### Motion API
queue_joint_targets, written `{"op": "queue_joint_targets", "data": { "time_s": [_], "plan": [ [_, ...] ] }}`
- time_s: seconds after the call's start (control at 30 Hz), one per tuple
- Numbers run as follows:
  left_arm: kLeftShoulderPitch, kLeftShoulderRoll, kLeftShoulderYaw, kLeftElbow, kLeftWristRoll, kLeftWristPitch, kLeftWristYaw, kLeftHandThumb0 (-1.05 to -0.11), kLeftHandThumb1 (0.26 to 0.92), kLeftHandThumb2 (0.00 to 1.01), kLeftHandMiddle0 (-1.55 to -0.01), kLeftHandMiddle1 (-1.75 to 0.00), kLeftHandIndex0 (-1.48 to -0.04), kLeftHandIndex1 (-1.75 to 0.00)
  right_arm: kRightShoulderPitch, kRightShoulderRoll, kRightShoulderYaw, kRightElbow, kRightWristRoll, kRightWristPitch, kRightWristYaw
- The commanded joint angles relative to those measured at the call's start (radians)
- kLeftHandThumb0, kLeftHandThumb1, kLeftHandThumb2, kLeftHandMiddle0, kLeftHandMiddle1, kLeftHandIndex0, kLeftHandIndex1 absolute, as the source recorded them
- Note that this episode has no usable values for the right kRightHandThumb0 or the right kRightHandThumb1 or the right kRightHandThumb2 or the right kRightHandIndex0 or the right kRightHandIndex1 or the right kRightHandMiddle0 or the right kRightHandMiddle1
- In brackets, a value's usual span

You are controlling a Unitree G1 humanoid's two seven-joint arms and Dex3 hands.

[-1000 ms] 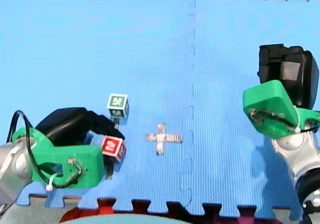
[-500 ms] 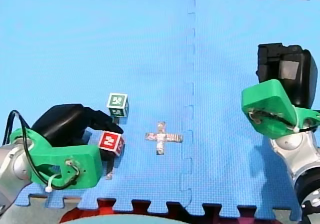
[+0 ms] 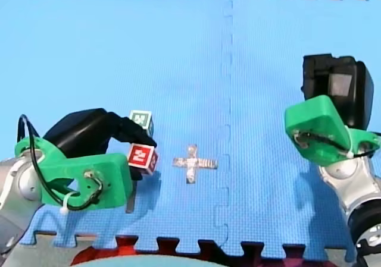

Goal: Stack cube left

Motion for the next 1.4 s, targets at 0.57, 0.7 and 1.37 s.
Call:
{"op": "queue_joint_targets", "data": {
  "time_s": [0.57, 0.7, 1.37],
  "plan": [
    [-0.143, -0.046, -0.014, -0.094, 0.007, 0.174, -0.091, -0.476, 0.777, 0.00, -0.96, -1.75, -1.29, -0.02, 0.006, 0.012, -0.010, 0.016, 0.020, 0.004, 0.029],
    [-0.182, -0.066, -0.036, -0.083, 0.034, 0.200, -0.086, -0.478, 0.779, 0.00, -0.98, -1.75, -1.29, -0.02, 0.005, 0.017, -0.007, 0.018, 0.017, 0.006, 0.022],
    [-0.245, -0.157, -0.077, 0.282, 0.043, 0.003, 0.147, -0.453, 0.801, 0.01, -1.03, -1.75, -1.29, -0.01, -0.003, 0.022, -0.004, 0.014, 0.013, 0.006, 0.007]
  ]
}}
